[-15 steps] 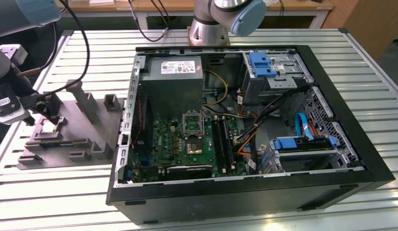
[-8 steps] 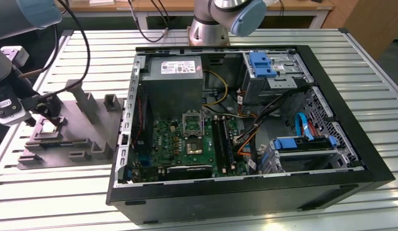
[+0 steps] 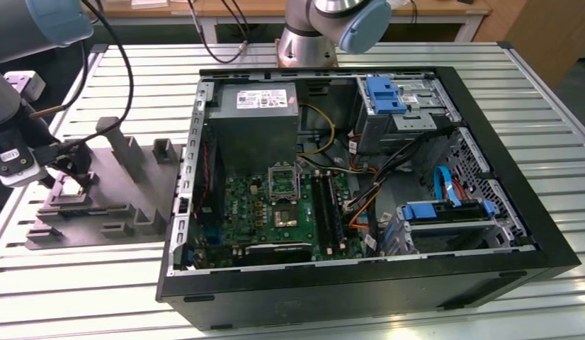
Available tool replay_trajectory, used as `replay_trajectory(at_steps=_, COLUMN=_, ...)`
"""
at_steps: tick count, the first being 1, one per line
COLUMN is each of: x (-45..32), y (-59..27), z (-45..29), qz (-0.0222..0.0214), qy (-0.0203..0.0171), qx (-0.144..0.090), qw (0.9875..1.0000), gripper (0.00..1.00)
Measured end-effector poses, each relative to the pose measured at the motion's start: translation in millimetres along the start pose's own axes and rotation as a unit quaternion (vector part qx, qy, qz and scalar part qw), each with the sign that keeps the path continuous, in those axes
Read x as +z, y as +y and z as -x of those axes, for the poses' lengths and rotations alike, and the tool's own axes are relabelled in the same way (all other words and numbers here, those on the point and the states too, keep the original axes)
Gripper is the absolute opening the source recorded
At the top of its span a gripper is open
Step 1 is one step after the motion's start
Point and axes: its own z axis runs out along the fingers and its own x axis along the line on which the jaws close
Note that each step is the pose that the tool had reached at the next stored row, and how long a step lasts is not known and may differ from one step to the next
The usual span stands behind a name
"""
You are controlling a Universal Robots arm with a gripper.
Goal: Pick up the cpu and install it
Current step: 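Pick up the cpu and move it towards the insertion slot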
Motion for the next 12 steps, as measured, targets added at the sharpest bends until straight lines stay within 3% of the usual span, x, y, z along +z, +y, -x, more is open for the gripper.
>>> replay_trajectory(at_steps=12, x=4.8, y=-0.3, z=0.0, qz=-0.0006, qy=-0.0003, qx=0.007, qw=1.0, gripper=0.62)
